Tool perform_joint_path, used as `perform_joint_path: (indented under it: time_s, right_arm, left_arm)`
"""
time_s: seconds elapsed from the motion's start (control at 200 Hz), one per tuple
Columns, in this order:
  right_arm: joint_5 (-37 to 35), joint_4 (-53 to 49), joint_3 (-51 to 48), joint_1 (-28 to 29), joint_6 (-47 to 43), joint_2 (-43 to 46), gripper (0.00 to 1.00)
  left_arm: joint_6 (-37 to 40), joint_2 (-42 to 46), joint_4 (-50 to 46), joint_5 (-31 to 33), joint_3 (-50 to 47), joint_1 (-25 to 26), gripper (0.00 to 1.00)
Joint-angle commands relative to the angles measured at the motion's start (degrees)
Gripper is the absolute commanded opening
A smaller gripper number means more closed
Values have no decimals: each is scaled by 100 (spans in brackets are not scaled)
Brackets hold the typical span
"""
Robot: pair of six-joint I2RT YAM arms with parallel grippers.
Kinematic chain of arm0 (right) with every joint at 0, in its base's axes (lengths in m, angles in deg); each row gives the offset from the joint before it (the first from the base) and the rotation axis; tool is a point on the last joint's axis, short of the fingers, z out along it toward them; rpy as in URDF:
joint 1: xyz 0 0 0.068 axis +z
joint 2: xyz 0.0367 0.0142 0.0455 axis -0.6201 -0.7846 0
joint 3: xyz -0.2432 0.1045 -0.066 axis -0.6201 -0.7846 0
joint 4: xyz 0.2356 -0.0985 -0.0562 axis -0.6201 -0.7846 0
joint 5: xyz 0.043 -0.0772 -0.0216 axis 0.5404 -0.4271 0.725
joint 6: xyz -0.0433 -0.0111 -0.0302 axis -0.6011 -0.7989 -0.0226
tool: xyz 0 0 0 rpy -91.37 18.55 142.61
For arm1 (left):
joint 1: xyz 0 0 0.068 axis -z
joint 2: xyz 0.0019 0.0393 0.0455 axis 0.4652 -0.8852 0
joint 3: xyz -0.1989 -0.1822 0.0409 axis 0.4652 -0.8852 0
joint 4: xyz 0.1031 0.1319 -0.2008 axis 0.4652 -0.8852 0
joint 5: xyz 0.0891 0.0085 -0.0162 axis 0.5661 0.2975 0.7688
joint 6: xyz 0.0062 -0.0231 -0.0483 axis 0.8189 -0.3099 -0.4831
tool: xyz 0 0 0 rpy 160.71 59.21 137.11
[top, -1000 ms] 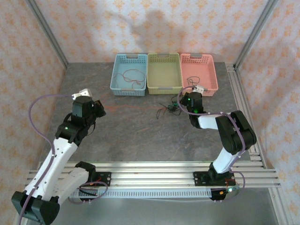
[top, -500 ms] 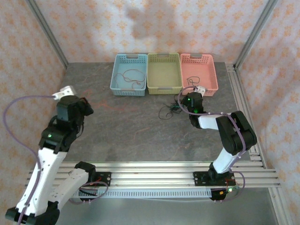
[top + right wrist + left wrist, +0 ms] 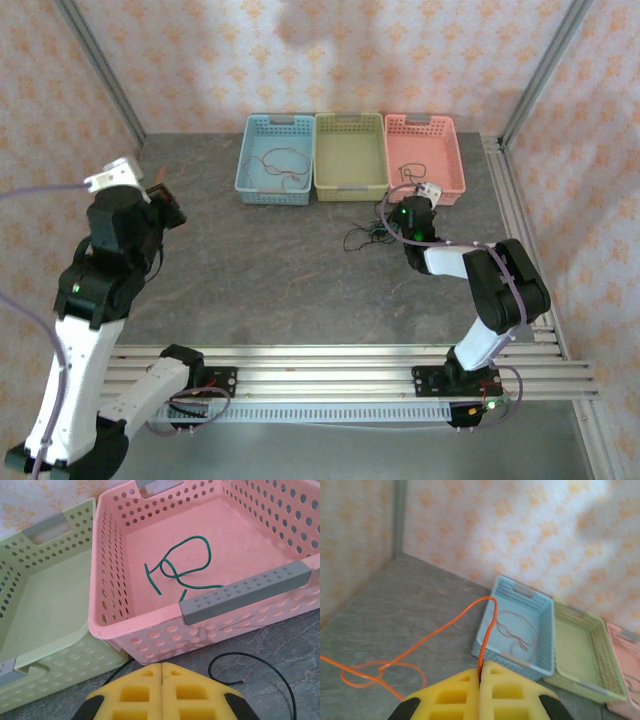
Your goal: Untangle the cables
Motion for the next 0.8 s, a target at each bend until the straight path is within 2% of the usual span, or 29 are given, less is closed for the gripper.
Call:
perform_joint_path:
  time_s: [0.0,0.375,0.591,0.796]
  right_arm:
    - [62,17,15,-28,77,25,0]
    - [130,8,31,-27,49,23,0]
    - [218,13,59,-29,24,-28,0]
    - [269,37,52,-28,-15,-42,0]
  left_arm:
    - [153,-560,171,-910,468,-36,0]
    - [210,-2796,357,-1368,2413,-38,0]
    - [484,-4261,316,-1355,4031,-44,0]
    - [922,-5738,-176,-1503,5948,-53,0]
